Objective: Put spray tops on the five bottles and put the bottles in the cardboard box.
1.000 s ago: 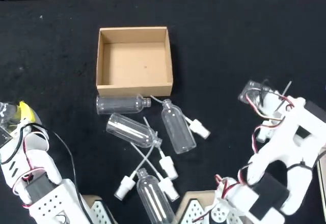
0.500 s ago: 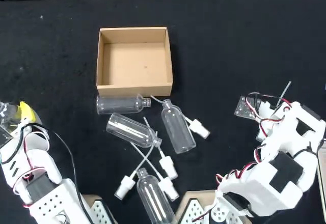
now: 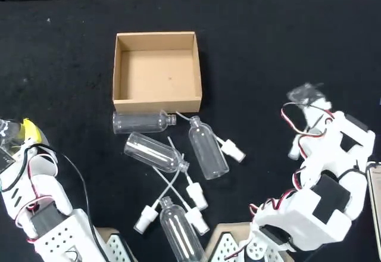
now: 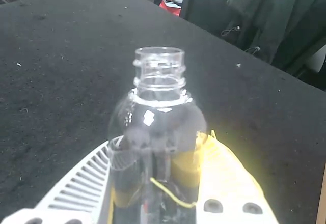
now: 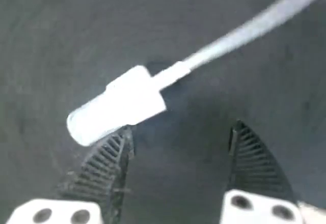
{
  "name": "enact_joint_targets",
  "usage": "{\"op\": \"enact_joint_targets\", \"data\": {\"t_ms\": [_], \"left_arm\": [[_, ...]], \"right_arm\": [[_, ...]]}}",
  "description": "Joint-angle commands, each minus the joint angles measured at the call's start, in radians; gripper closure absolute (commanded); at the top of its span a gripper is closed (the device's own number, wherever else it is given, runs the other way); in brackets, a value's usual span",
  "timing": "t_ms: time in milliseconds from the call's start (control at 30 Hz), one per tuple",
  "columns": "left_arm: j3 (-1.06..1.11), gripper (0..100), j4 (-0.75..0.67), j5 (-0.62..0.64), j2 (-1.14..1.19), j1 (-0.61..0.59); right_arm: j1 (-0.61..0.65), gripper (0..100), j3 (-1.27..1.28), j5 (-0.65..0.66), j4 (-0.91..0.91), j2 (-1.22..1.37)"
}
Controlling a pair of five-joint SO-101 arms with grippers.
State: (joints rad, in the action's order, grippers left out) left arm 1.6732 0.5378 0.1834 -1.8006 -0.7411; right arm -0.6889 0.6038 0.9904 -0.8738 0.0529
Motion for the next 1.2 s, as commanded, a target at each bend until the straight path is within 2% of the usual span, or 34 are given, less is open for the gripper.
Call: {"op": "enact_joint_targets", "data": {"t_ms": [0, 100, 200, 333, 400, 533, 633, 867, 1167], "left_arm": [[0.016, 96, -0.021, 0.008, -0.021, -0.002], [0.016, 96, -0.020, 0.008, -0.021, -0.002], [0.016, 96, -0.020, 0.008, -0.021, -0.002], [0.016, 96, -0.020, 0.008, -0.021, -0.002], [0.016, 96, -0.020, 0.008, -0.021, -0.002], [0.016, 96, -0.021, 0.008, -0.021, -0.002], [0.016, 96, -0.021, 0.008, -0.021, -0.002], [0.016, 96, -0.021, 0.006, -0.021, -0.002], [0.016, 96, -0.021, 0.006, -0.021, -0.004]], "right_arm": [[0.026, 73.4, -0.067, -0.222, 0.015, -0.088], [0.051, 73.3, -0.085, -0.077, 0.006, -0.107], [0.072, 71.6, -0.088, 0.249, -0.064, -0.116], [0.069, 61.6, -0.090, 0.651, -0.123, -0.119], [0.069, 57.9, -0.090, 0.769, -0.121, -0.125], [0.078, 57.3, -0.090, 0.941, -0.120, -0.145], [0.110, 57.4, -0.090, 1.002, -0.120, -0.151], [0.201, 57.5, -0.077, 1.000, -0.126, -0.143], [0.138, 57.5, -0.053, 1.007, -0.049, -0.130]]}}
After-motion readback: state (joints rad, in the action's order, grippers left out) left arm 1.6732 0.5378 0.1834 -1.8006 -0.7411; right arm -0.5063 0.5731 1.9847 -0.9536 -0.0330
